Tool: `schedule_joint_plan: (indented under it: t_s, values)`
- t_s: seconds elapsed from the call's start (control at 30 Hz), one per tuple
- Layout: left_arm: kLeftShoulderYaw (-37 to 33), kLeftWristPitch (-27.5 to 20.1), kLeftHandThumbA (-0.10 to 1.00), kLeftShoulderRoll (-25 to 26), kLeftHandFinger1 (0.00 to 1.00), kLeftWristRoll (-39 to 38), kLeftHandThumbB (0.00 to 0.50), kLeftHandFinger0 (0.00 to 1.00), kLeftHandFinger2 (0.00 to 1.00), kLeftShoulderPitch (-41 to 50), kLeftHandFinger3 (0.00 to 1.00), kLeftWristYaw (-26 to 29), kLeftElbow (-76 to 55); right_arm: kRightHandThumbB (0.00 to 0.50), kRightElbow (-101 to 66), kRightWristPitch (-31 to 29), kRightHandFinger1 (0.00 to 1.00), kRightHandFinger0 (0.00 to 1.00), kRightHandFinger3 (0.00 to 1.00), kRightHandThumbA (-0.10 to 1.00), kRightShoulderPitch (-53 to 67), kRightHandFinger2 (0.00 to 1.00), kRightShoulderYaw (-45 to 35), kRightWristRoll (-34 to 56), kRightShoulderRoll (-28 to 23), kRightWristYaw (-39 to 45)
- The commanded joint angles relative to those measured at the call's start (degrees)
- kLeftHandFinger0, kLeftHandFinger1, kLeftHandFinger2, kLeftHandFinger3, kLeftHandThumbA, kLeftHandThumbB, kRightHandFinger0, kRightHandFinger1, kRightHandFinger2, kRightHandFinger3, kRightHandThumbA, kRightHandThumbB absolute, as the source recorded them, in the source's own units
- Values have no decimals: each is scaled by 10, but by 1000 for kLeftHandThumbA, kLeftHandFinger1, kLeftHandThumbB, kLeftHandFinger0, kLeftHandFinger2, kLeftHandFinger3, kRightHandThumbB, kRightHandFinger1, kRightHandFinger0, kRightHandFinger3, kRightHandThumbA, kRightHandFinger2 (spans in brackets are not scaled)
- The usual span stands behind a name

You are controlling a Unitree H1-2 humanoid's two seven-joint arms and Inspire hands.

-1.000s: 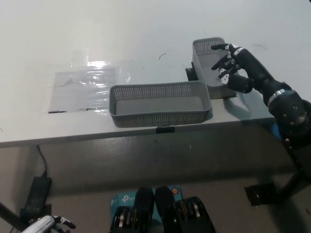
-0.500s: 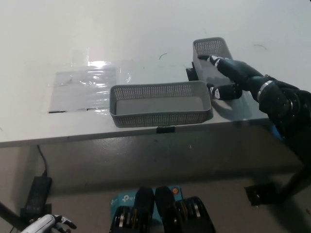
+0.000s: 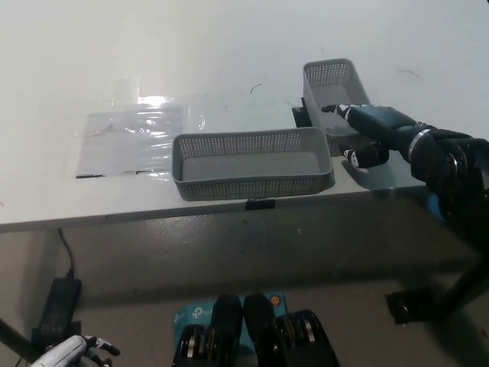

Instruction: The robot uses its right hand to pick up the grey box kept on the middle on the desk and place it on top of another box next to it in a right angle

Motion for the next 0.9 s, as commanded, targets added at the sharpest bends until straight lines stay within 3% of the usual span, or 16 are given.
schedule_joint_plan:
  t_s: [0.0, 0.07, 0.37, 0.5, 0.53, 0.57, 0.6, 0.63, 0.67, 0.73, 0.77, 0.8, 0.83, 0.87]
  values:
    - [17, 10, 361, 13, 431, -1, 341, 478, 560, -9, 715, -7, -13, 308, 20, -41, 1000, 1000, 1000, 317, -37, 1000, -12, -14, -6, 4]
    - [17, 6, 355, 14, 420, 0, 333, 460, 542, -10, 675, -7, -13, 278, 29, -41, 1000, 1000, 1000, 278, -33, 1000, -18, -8, -2, 5]
    - [24, -3, 380, 15, 415, -1, 348, 452, 554, -12, 648, -8, -15, 257, 74, -59, 1000, 1000, 1000, 303, -17, 1000, -9, -20, 22, 5]
    - [23, 9, 379, 19, 482, 6, 340, 519, 627, -16, 720, -13, -24, 233, 87, -65, 1000, 1000, 1000, 282, -16, 1000, 12, -56, 25, -6]
    - [23, 10, 379, 19, 483, 6, 340, 518, 626, -16, 720, -13, -25, 234, 88, -66, 1000, 960, 1000, 280, -17, 1000, 16, -62, 24, -7]
    - [26, 10, 371, 18, 459, 2, 343, 494, 611, -20, 713, -14, -23, 239, 95, -70, 937, 796, 1000, 290, -23, 948, 27, -79, 25, -14]
    - [28, 10, 368, 17, 432, 2, 350, 466, 577, -20, 705, -15, -24, 238, 98, -68, 786, 632, 1000, 270, -26, 877, 37, -94, 26, -16]
    - [26, 7, 371, 19, 433, 4, 349, 466, 577, -22, 704, -15, -22, 235, 97, -73, 725, 578, 1000, 278, -28, 862, 51, -111, 23, -17]
    - [22, 10, 385, 23, 448, 11, 340, 478, 594, -25, 710, -18, -24, 222, 94, -76, 550, 420, 1000, 206, -32, 733, 74, -138, 22, -19]
    - [21, 1, 382, 23, 499, 14, 338, 537, 640, -27, 702, -16, -21, 217, 90, -71, 269, 202, 1000, 141, -36, 477, 103, -176, 20, -29]
    - [22, 2, 377, 24, 511, 14, 331, 554, 653, -27, 712, -17, -23, 108, 90, -73, 113, 75, 1000, -25, -40, 325, 125, -203, 19, -38]
    - [23, 7, 376, 24, 514, 13, 331, 559, 656, -26, 716, -18, -26, 75, 89, -77, 71, 41, 1000, -97, -45, 280, 148, -233, 17, -47]
    - [24, 9, 381, 25, 524, 13, 333, 566, 672, -26, 736, -20, -28, 6, 90, -86, 19, 2, 967, -95, -47, 218, 161, -248, 15, -69]
    - [25, 10, 391, 26, 540, 13, 340, 584, 684, -25, 738, -20, -29, 1, 90, -90, 10, 0, 882, -78, -47, 204, 167, -255, 14, -78]
